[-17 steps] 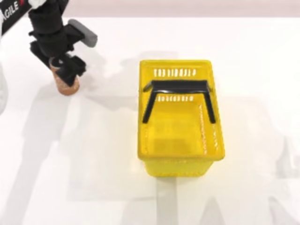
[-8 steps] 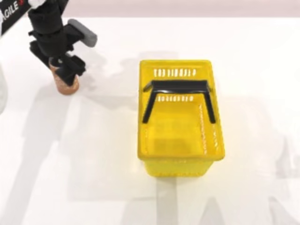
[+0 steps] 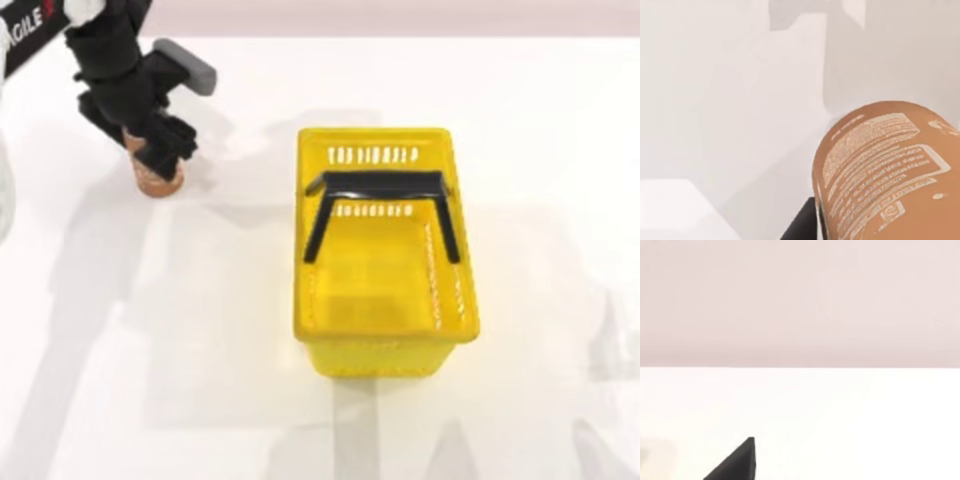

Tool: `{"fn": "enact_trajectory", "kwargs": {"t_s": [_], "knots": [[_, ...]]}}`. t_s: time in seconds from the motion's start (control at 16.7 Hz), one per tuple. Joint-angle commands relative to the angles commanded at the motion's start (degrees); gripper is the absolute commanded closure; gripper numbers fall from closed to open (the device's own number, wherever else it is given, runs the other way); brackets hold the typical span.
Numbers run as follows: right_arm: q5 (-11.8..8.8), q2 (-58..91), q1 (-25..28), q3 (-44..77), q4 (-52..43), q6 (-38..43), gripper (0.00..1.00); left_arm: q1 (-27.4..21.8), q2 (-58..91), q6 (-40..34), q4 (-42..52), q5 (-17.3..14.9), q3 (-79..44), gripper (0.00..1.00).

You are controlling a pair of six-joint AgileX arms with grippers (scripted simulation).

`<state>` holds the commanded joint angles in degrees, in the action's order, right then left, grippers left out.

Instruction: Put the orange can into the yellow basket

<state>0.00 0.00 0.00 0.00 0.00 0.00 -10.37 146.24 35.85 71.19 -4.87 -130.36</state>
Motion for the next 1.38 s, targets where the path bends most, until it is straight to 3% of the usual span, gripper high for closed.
{"fn": "enact_trajectory", "kwargs": {"t_s": [0.3,0.78,1.02,1.2,1.38], "knots": [[0.0,0.0,0.0,0.0,0.0,0.0,0.0,-1.97,-3.54,-6.26,-19.57,-13.73,9.69,1.0],[0.0,0.0,0.0,0.0,0.0,0.0,0.0,-5.48,-16.62,-20.07,-73.91,-43.81,31.24,1.0],[0.0,0.0,0.0,0.0,0.0,0.0,0.0,-6.9,-22.66,-26.93,-95.52,-57.2,42.51,1.0],[0.0,0.0,0.0,0.0,0.0,0.0,0.0,-7.66,-25.92,-31.03,-105.38,-64.37,49.3,1.0],[0.0,0.0,0.0,0.0,0.0,0.0,0.0,-8.03,-27.54,-33.14,-109.72,-67.84,52.79,1.0]]}}
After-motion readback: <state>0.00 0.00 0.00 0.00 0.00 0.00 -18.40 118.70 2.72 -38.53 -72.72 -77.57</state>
